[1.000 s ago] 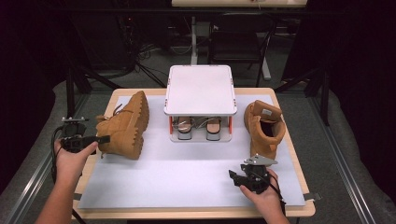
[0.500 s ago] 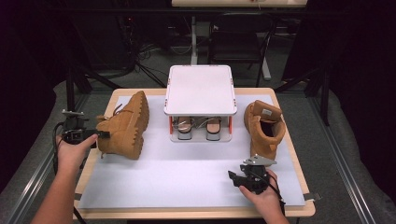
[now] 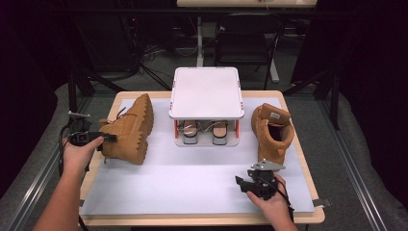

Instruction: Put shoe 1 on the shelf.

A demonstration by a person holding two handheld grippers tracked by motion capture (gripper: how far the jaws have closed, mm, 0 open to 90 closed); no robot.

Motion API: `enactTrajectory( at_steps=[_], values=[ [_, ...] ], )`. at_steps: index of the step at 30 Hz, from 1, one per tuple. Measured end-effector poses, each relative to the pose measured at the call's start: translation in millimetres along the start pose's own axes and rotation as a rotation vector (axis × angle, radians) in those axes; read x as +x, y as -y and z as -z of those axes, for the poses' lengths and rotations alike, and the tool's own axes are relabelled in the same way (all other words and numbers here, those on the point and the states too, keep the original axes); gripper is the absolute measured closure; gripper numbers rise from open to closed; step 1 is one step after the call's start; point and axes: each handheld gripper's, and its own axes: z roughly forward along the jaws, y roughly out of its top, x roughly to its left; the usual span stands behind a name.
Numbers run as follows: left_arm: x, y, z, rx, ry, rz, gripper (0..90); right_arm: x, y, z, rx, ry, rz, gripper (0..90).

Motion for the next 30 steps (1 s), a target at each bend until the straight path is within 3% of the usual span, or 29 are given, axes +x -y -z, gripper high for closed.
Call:
enactTrajectory(
  at_steps=[11, 30],
  values=[
    [-4.8, -3.7, 3.2, 0.025, -0.043, -0.021, 42.2, -2.0, -0.4, 0.7, -0.007, 0.004, -0.009, 43.9],
    [-31.5, -14.6, 19.7, 0.028, -0.036, -0.08, 51.5, -2.0, -0.3, 0.3, 0.004, 0.005, -0.011, 44.0]
  ],
)
